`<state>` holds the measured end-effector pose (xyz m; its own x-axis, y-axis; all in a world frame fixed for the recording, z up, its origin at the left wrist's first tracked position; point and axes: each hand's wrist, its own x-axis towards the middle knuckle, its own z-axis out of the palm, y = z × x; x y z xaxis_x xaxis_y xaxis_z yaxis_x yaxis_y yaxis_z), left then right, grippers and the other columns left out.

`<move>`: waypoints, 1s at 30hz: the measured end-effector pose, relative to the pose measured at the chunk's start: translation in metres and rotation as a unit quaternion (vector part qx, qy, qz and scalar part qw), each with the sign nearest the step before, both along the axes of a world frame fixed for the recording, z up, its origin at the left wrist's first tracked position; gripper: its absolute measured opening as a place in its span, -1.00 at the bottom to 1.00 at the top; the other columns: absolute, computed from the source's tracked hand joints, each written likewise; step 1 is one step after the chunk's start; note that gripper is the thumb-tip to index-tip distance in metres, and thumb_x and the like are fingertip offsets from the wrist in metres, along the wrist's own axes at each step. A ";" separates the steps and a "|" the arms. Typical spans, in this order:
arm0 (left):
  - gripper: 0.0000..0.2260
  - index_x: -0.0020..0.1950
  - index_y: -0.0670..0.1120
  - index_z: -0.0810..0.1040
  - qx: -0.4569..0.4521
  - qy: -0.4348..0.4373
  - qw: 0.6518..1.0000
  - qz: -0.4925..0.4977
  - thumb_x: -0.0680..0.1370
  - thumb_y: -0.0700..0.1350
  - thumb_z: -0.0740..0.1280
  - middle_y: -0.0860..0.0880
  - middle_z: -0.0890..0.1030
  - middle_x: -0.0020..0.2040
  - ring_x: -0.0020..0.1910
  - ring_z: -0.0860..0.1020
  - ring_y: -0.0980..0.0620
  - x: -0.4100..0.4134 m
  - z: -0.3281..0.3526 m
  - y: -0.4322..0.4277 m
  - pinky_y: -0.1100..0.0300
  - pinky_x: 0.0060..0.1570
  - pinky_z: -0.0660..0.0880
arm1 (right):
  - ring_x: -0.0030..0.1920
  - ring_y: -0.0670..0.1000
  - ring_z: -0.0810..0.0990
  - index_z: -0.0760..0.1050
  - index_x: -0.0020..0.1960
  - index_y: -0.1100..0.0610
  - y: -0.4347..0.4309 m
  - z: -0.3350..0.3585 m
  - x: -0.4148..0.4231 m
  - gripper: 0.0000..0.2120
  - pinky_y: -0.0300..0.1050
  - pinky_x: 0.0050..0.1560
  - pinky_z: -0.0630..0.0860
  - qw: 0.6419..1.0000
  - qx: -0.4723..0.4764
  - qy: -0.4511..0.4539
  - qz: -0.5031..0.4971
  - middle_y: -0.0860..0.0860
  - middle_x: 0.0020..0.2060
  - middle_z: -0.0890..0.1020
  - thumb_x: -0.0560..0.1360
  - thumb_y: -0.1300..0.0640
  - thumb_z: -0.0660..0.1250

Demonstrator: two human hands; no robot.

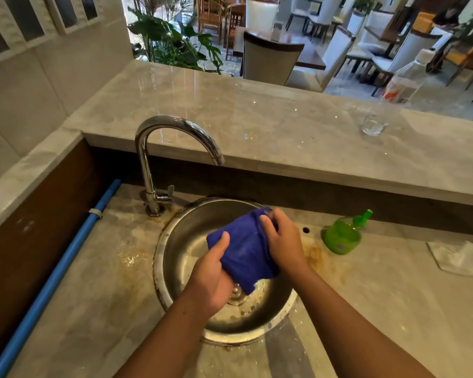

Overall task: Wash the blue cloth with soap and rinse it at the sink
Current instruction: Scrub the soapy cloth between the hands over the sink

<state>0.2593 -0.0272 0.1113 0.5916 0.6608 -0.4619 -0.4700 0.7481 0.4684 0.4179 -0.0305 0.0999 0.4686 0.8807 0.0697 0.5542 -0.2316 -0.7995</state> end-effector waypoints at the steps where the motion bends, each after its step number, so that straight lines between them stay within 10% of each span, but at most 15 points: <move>1: -0.71 0.22 -0.16 0.56 0.010 0.016 1.000 0.005 0.66 -0.03 0.16 -0.16 0.69 0.16 0.19 0.63 -0.13 -0.004 -0.001 0.006 -0.07 0.23 0.49 | -0.33 -0.13 0.46 0.42 -0.16 0.08 -0.004 0.008 -0.002 -0.79 -0.21 -0.27 0.39 1.000 0.024 0.009 0.002 -0.03 -0.31 0.52 0.64 0.06 0.22; 6: -0.63 0.25 -0.17 0.56 0.011 0.032 0.999 0.016 0.67 0.03 0.13 -0.20 0.66 0.18 0.15 0.63 -0.11 -0.001 0.006 0.016 0.00 0.14 0.52 | -0.40 -0.14 0.47 0.37 -0.22 -0.02 -0.022 0.037 -0.048 -0.77 -0.36 -0.38 0.36 0.989 0.107 -0.047 0.094 -0.12 -0.41 0.47 0.62 0.05 0.24; 10: -0.56 0.36 -0.21 0.51 -0.036 -0.014 0.999 0.011 0.66 0.07 0.14 -0.23 0.60 0.28 0.29 0.56 -0.13 0.009 0.005 0.010 0.00 0.27 0.46 | -0.41 -0.03 0.47 0.36 -0.19 0.05 -0.012 0.007 -0.059 -0.74 -0.08 -0.41 0.43 0.971 0.101 -0.201 0.077 -0.06 -0.39 0.50 0.59 -0.07 0.14; 16: -0.65 0.33 -0.16 0.49 0.000 0.001 1.000 -0.013 0.67 -0.01 0.12 -0.17 0.65 0.22 0.23 0.61 -0.12 0.000 0.004 0.005 -0.05 0.22 0.48 | -0.38 -0.18 0.44 0.37 -0.17 0.00 0.011 -0.001 0.000 -0.79 -0.31 -0.31 0.29 0.996 0.004 -0.090 0.016 -0.12 -0.35 0.48 0.64 0.03 0.22; 20: -0.70 0.29 -0.15 0.52 0.005 0.012 1.000 0.007 0.67 -0.04 0.15 -0.16 0.69 0.15 0.15 0.65 -0.12 -0.004 0.008 0.016 -0.05 0.13 0.51 | -0.38 -0.19 0.47 0.36 -0.24 -0.08 -0.011 0.029 -0.012 -0.74 -0.39 -0.37 0.35 0.993 0.107 -0.049 0.033 -0.14 -0.40 0.48 0.62 0.08 0.26; 26: -0.55 0.40 -0.22 0.47 -0.047 -0.001 0.999 0.011 0.66 0.06 0.12 -0.21 0.65 0.22 0.19 0.64 -0.09 0.014 0.005 0.006 0.04 0.18 0.49 | -0.43 -0.08 0.45 0.39 -0.19 0.04 -0.019 -0.001 -0.054 -0.78 -0.16 -0.41 0.41 0.966 0.090 -0.227 0.079 -0.09 -0.39 0.50 0.58 -0.04 0.19; 30: -0.64 0.37 -0.19 0.47 -0.019 0.013 1.000 -0.019 0.66 -0.04 0.15 -0.21 0.63 0.25 0.24 0.60 -0.15 0.006 0.005 0.000 -0.08 0.23 0.48 | -0.36 -0.06 0.44 0.41 -0.19 0.09 0.000 -0.007 -0.005 -0.77 -0.12 -0.26 0.35 0.998 -0.010 -0.058 -0.024 -0.03 -0.35 0.50 0.62 0.05 0.24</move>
